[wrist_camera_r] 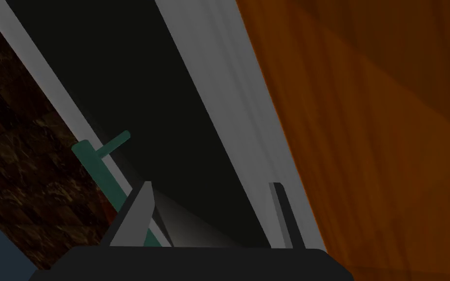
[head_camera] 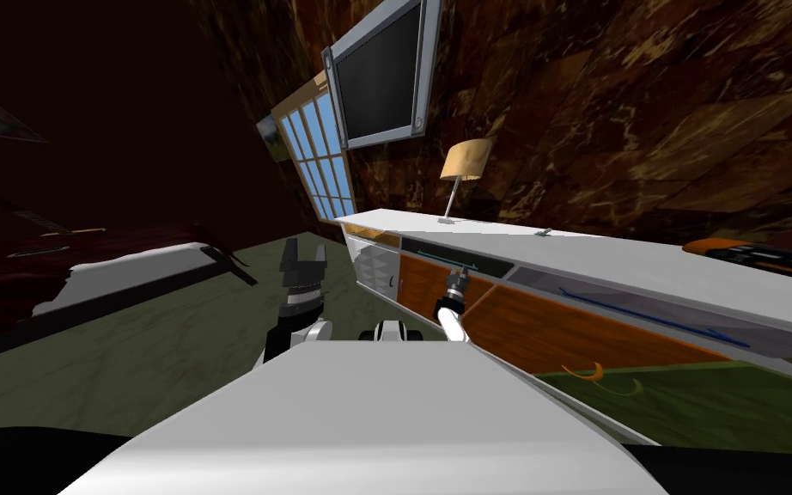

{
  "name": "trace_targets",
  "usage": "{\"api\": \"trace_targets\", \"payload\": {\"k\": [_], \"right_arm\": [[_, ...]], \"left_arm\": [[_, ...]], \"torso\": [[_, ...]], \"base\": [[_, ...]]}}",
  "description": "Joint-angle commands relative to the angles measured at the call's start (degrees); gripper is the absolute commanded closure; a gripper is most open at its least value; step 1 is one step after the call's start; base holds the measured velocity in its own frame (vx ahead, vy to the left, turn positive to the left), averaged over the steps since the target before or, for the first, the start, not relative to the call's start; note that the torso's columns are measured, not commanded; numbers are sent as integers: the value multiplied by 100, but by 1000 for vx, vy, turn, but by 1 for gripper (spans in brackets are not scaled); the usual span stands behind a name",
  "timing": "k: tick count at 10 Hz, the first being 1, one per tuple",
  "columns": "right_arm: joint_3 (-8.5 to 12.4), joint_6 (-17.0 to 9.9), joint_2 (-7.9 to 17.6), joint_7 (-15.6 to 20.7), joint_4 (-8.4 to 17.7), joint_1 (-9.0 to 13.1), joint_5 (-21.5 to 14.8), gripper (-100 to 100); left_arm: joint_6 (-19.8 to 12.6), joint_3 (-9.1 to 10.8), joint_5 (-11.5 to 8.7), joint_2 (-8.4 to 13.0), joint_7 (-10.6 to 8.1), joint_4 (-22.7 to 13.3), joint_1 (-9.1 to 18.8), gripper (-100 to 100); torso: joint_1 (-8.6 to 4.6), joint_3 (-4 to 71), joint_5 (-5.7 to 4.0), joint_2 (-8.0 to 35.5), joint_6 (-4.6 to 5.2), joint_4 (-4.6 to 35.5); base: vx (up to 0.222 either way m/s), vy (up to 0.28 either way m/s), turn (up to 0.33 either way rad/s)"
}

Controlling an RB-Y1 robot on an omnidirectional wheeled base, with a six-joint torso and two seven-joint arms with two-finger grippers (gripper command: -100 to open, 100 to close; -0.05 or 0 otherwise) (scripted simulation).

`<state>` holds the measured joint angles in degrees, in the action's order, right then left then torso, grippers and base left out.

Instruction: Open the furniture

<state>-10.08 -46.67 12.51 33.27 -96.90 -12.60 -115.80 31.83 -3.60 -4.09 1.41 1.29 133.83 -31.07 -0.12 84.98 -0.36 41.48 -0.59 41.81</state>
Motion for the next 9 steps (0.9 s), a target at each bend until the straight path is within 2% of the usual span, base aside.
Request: {"api": "trace_targets", "payload": {"k": [1,6,8,9], "right_arm": [[-113,-227,-44,112,164,32,-362,-100],[-199,-845,-37,394,406,133,-1149,-100],[-219,-975,-24,454,446,154,-1327,-100],[-180,-951,-33,425,468,105,-1243,-100]], "left_arm": [[0,0,0,0,0,0,0,0],[0,0,0,0,0,0,0,0],[0,0,0,0,0,0,-1,0],[0,1,0,1,0,0,0,0]], "torso": [[35,-1,12,7,-6,3],[107,-12,75,45,-5,52],[59,-34,64,79,20,62],[69,-34,69,81,9,66]], "base": [[-9,74,34],[-1,93,80],[0,53,24],[-6,2,-12]]}}
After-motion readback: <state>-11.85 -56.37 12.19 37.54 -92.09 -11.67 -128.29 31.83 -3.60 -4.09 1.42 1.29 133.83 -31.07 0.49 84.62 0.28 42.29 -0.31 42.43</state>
